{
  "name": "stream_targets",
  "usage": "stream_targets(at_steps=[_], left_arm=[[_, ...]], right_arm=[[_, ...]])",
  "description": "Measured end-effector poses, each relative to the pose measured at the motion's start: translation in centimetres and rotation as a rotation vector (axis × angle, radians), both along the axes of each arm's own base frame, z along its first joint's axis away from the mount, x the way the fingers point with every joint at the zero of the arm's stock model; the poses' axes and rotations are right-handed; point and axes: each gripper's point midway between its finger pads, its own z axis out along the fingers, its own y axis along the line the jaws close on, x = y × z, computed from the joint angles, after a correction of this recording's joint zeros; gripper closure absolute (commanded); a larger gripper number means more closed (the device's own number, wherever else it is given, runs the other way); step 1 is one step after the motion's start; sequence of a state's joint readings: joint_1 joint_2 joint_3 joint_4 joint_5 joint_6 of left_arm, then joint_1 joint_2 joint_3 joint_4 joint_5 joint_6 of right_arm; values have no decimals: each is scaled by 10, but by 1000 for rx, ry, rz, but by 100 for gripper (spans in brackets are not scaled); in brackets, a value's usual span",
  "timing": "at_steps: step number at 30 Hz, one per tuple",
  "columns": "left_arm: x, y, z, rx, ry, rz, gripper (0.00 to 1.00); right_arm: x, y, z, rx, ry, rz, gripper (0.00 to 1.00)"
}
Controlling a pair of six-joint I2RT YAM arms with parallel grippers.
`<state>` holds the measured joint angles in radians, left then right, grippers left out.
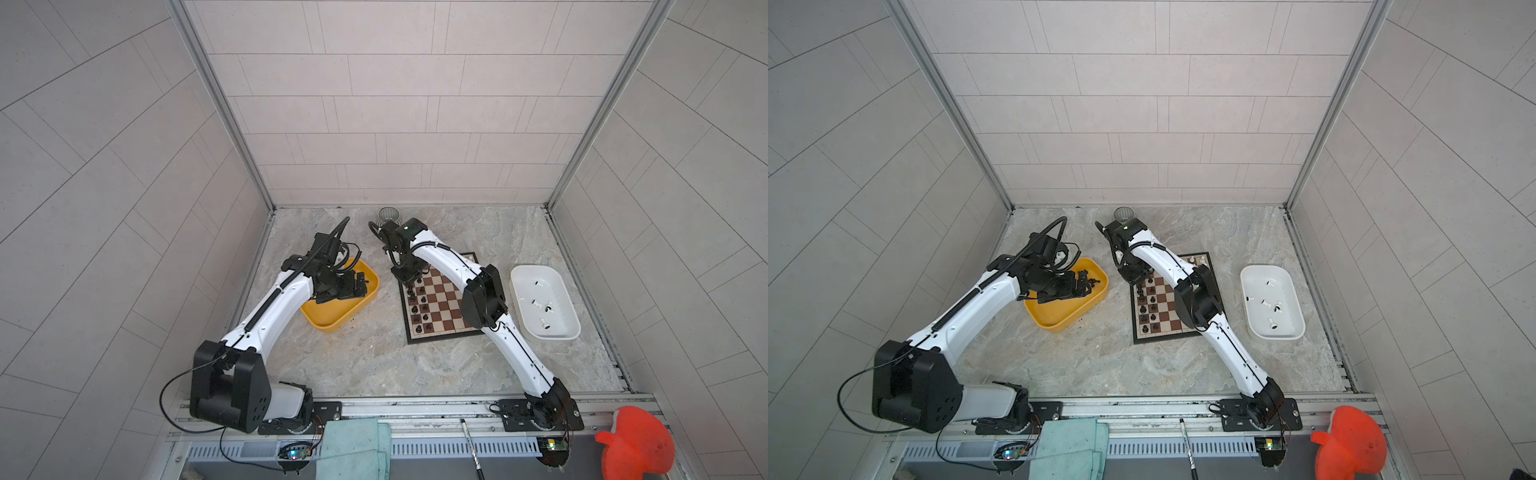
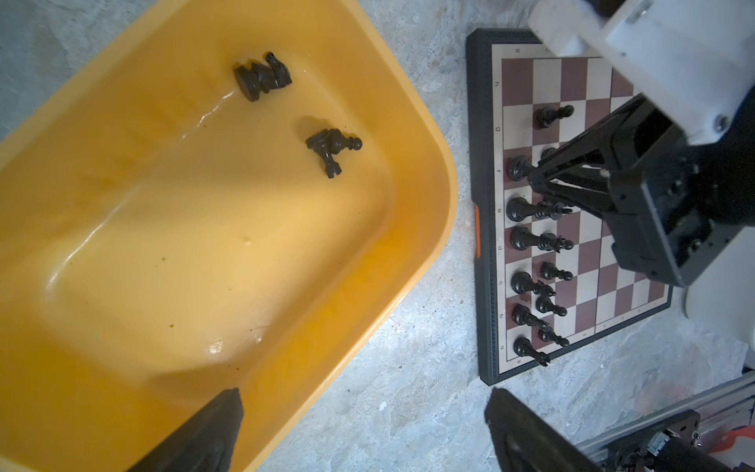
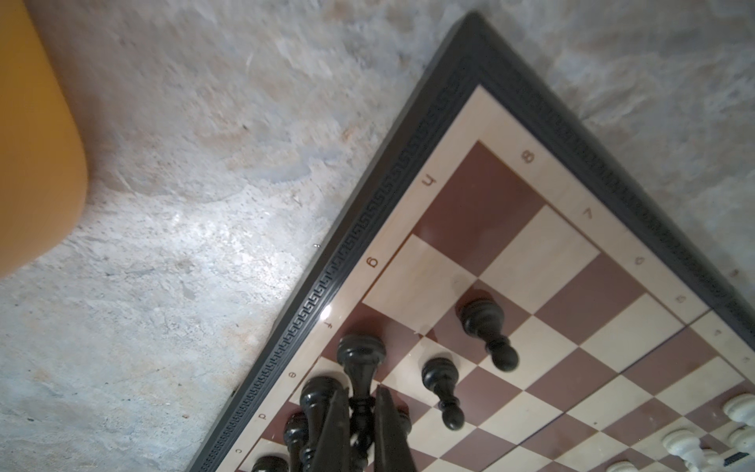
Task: Set up the chess pieces on the board
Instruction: 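Lower the black piece onto the board's black column and release it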
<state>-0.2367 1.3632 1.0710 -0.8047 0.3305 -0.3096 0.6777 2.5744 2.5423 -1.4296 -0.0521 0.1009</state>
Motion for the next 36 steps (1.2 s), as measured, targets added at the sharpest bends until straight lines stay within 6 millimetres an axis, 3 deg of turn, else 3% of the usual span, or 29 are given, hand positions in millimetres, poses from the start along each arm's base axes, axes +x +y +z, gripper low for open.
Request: stream_targets(at_steps=[12,21,36], left_arm=[[0,1,0,3,-1,2,0],[1,2,0,3,1,9,0],[1,2,0,0,0,12,0]], right_arm=[[6,7,0,58,-4,-28,83],[11,9,0,94,-1,-53,82],[10,9,0,95,4,-65,92]])
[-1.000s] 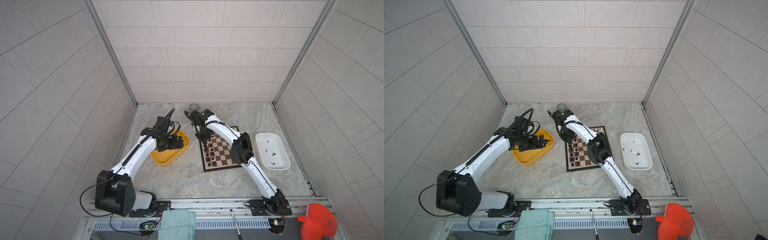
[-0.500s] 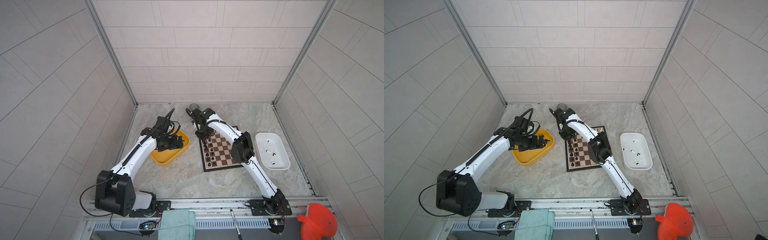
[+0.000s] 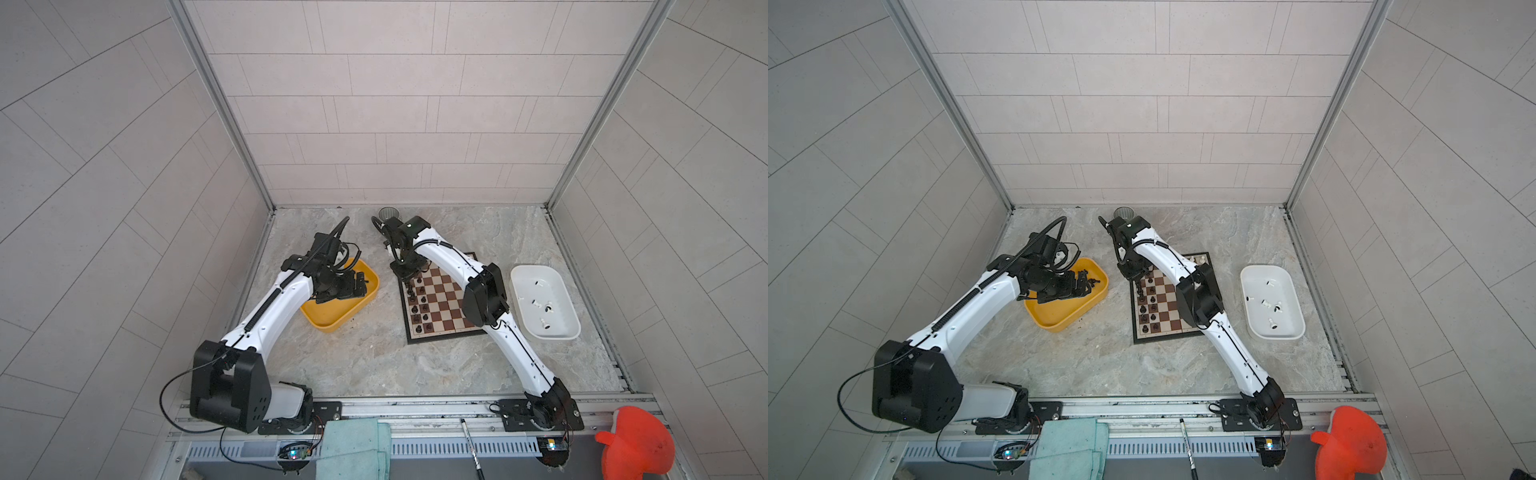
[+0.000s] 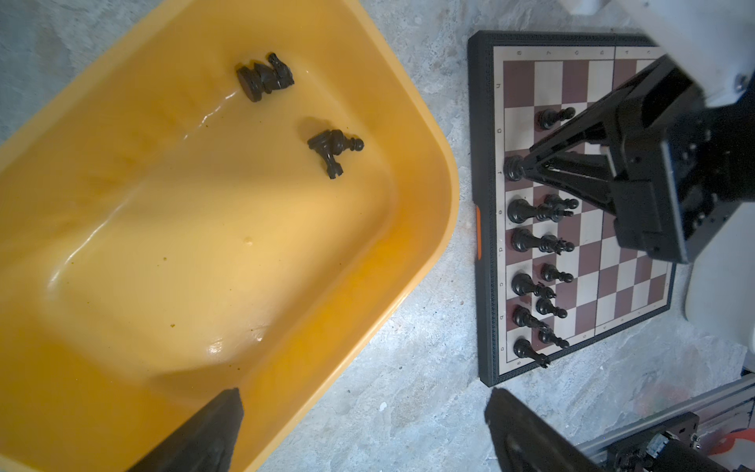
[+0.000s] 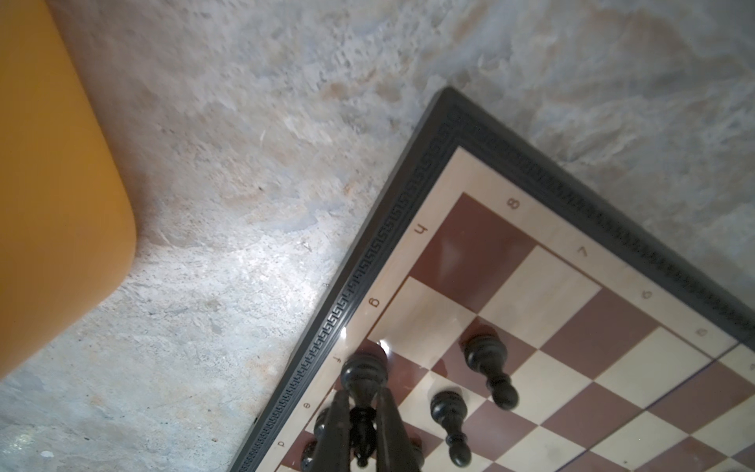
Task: Set up the chess pieces on the board
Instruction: 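Lower the black piece onto the board's black column and release it, then raise the right gripper over the board while the left gripper lowers into the tray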
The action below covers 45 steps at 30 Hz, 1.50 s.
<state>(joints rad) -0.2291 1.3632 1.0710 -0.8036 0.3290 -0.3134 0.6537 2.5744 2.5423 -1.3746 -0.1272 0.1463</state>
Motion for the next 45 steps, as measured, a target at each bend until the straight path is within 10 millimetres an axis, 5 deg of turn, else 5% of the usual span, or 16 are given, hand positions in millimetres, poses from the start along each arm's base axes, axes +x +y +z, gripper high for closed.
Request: stream_targets(at_steps=[10,20,23,28,32,35,39,45], left_arm=[[1,1,0,-1,-3,3,0],[3,5,-1,5,6,57,0],[6,8,-5,-23,33,125,1],[1,37,-48,4,170,314,17],[-20,60,-83,46,294,426,25],[-39,69,-96,67,347,470,26],[-58,74,-97,90,374,500,26],[-78,76,-89,93,401,535,25]], right_arm=[[-6,-4,0,-18,24,-2,91],[-2,-4,2,-14,6,-25,66],[5,-4,18,-1,-48,-40,56],[13,-6,84,74,-196,-62,46],[-4,-19,141,148,-287,-77,39],[-20,-31,163,181,-324,-84,38],[-34,-42,167,197,-337,-87,37],[-46,-66,145,172,-302,-119,36]])
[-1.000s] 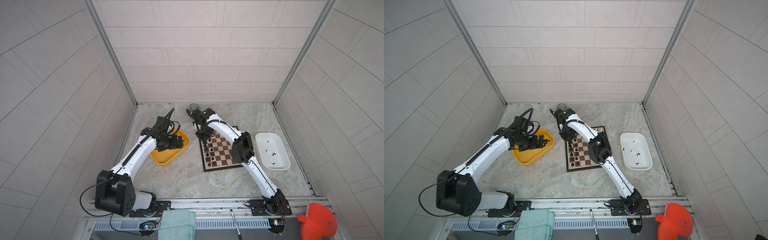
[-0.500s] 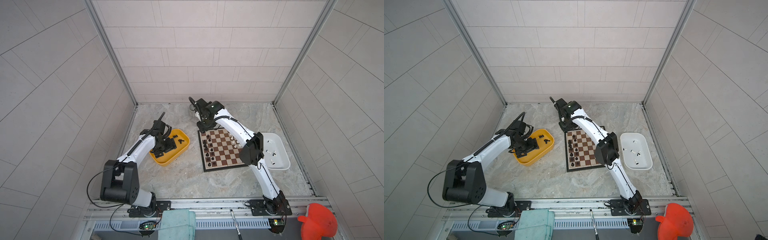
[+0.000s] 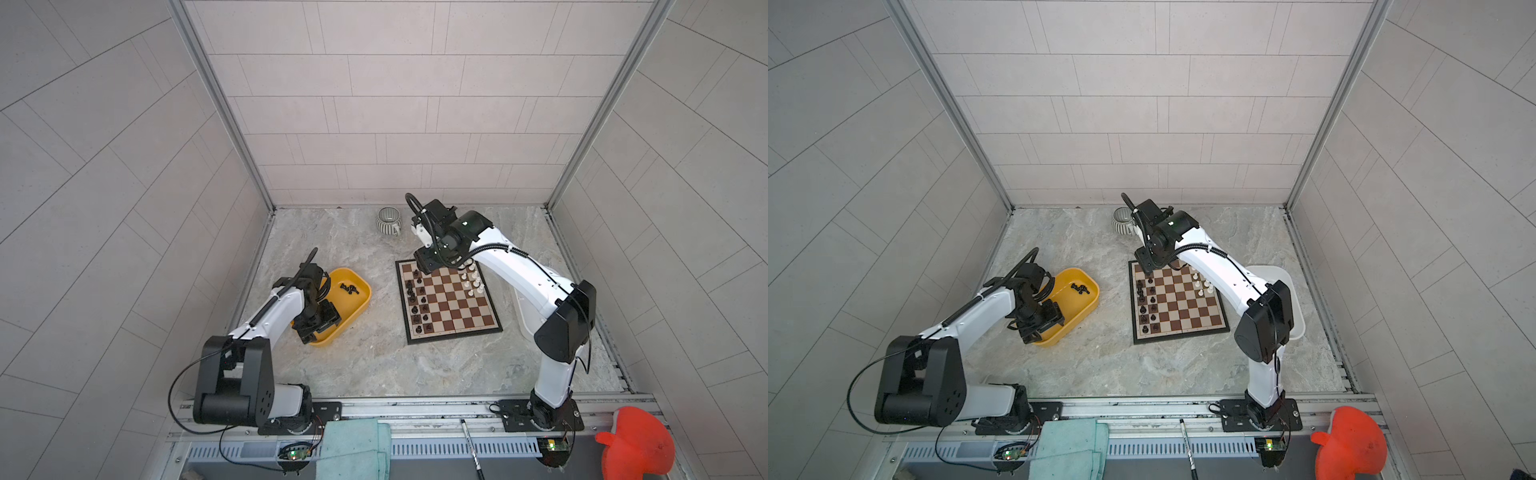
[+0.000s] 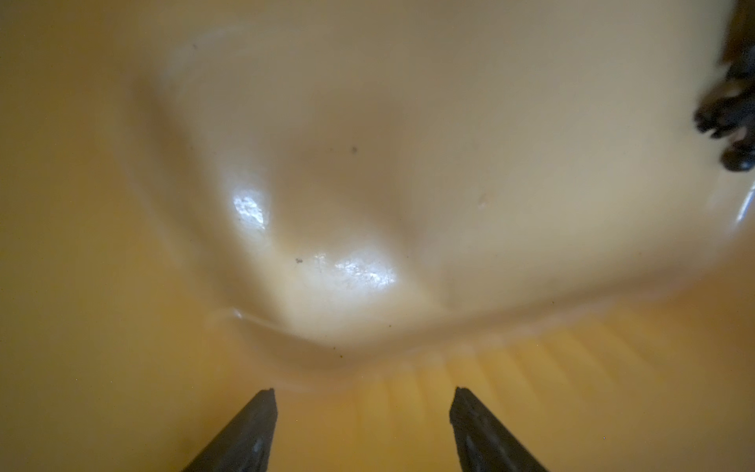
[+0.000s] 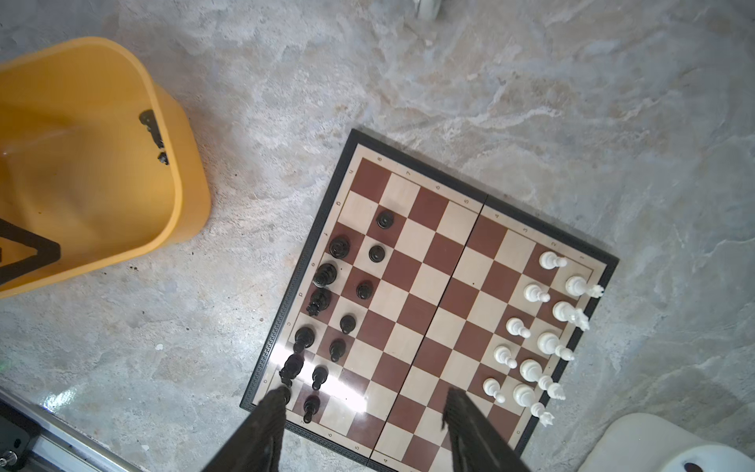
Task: Set up the chess pieces on the board
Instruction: 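Raise the right gripper over the board while the left gripper lowers into the tray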
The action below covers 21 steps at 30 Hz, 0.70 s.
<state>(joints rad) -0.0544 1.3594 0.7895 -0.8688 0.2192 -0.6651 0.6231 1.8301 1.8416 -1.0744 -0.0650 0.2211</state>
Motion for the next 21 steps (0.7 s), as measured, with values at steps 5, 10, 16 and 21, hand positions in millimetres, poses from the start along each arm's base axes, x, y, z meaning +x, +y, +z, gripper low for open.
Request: stream_targets(at_steps=[5,10,16,21], left_arm=[[6,0,11,3,-14,10,27],[70,-6,44,-29,-149,76,31],[122,-14,29,-82,-153,228,38],[142,-19,4,-87,-94,304,43]], right_arm=[[-5,-28,-2,8,-1,-53,32],[-20,-31,9,91,-42,-50,27],[-40,-27,15,205,-80,-21,19],[-54,-29,27,281,-125,-9,13]])
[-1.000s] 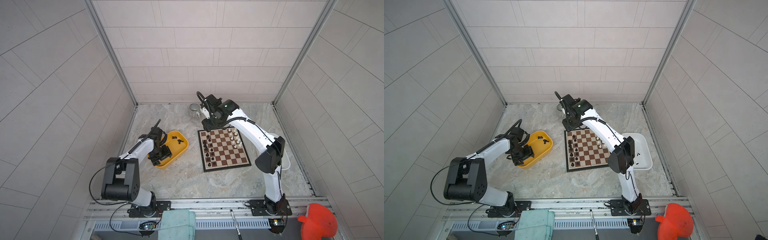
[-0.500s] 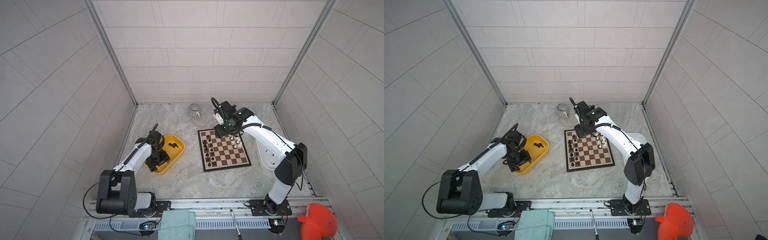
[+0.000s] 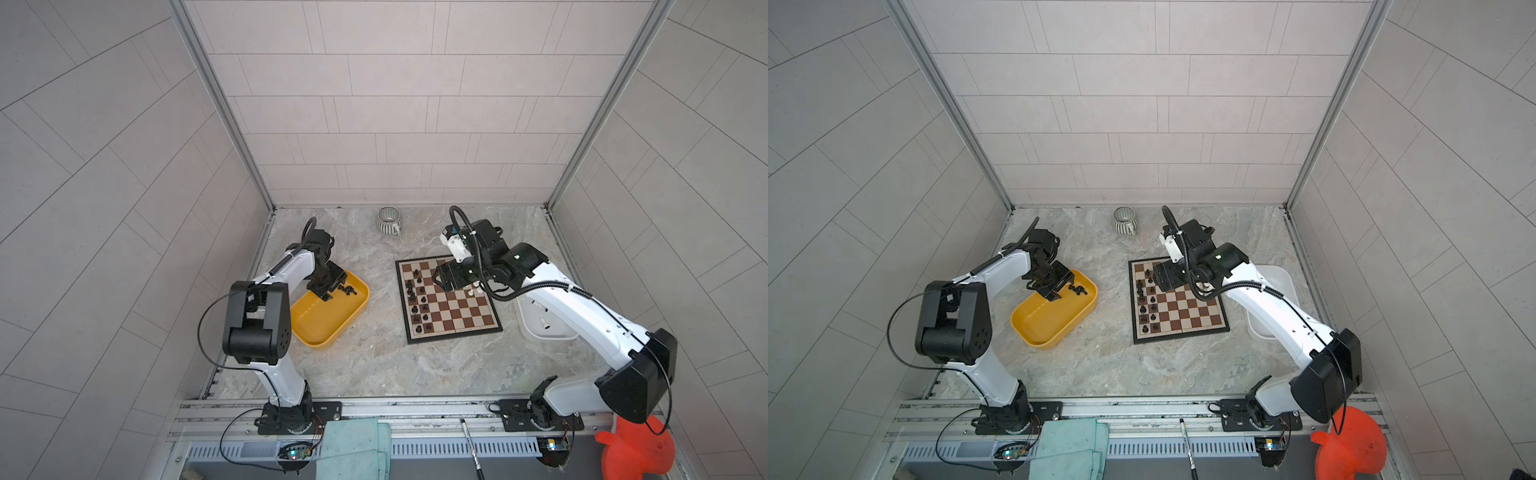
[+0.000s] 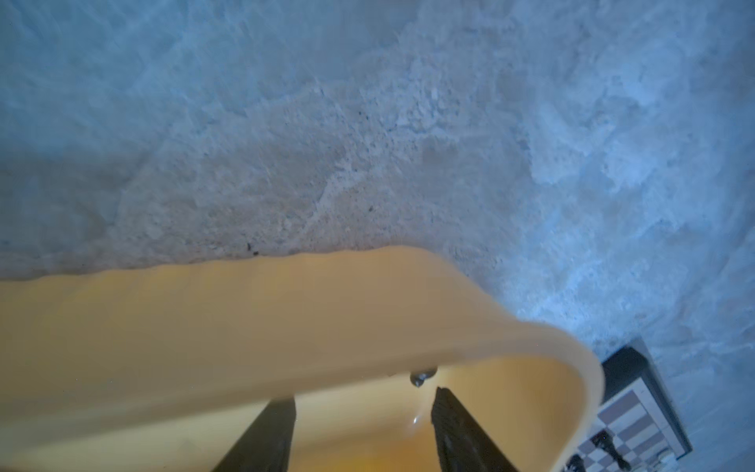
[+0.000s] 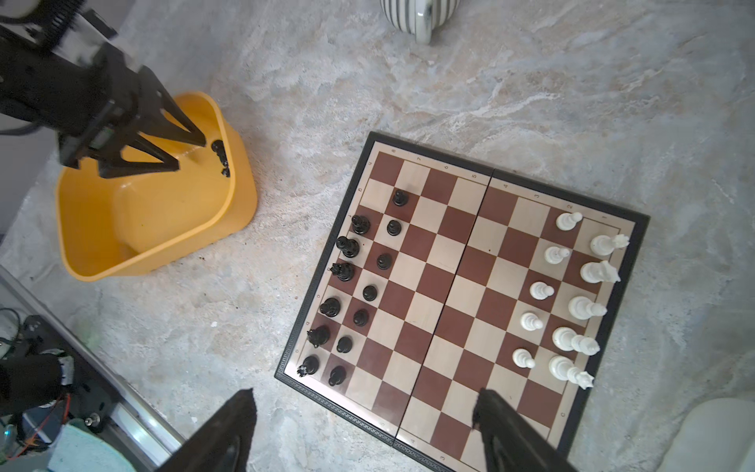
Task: Set up the chess pieces on the board
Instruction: 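Raise the right gripper over the board while the left gripper lowers into the tray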
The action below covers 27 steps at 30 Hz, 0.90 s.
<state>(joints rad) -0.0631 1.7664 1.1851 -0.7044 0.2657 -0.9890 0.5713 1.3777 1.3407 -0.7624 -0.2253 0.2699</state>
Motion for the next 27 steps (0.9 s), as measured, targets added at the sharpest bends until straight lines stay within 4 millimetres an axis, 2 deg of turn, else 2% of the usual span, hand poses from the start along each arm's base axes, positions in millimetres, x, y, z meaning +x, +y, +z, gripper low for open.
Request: stream_targets(at_steps=[3,8,18,27], left_arm=[[11,-4,-5,-4,7,21,48],[21,-7,-9,7,8,48,53],[17,-1,-18,51,54,66,56],[12,1,-29,69,92,67,63]], right_arm=[[-3,2,7,31,-22,12,13],[-4,5,4,51,-18,25,14],[-4,-2,7,86,-24,12,15],[-2,-3,12,110,-34,2,16]])
